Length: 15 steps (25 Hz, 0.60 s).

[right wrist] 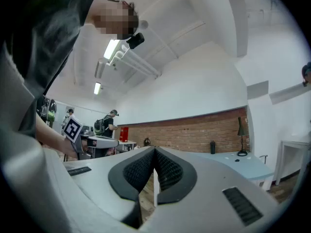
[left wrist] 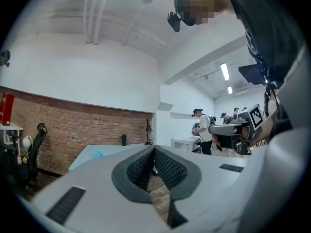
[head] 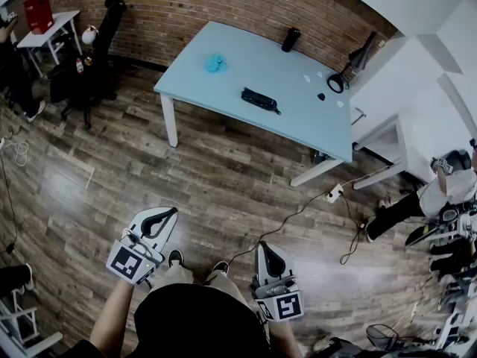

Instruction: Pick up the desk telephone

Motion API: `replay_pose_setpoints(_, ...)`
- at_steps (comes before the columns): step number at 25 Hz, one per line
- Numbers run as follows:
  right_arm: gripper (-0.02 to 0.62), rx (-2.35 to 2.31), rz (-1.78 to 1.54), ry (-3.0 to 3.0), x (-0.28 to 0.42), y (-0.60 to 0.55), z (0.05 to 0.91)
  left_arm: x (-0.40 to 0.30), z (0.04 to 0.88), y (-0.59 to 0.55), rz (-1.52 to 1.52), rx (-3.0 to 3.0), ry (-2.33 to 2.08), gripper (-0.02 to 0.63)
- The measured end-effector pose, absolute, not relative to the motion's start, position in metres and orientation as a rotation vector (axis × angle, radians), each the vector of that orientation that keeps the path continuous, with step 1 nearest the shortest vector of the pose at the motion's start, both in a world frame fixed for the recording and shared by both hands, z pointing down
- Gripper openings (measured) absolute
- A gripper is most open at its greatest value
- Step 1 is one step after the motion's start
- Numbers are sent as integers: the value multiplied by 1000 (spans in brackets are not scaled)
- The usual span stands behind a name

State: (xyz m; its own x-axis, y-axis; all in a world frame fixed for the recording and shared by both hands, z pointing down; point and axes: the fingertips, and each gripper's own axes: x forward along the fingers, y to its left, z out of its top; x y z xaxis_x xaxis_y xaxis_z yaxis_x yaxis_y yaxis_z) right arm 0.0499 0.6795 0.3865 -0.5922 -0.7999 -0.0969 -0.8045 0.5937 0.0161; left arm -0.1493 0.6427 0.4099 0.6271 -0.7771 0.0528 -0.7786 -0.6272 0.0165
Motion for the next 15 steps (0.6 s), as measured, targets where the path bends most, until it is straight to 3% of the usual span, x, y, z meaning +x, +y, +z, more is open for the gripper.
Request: replay_pose_setpoints(15,18,-1293,-27,2866,100,650,428,-41,402,627,87,2827,-1329,-10)
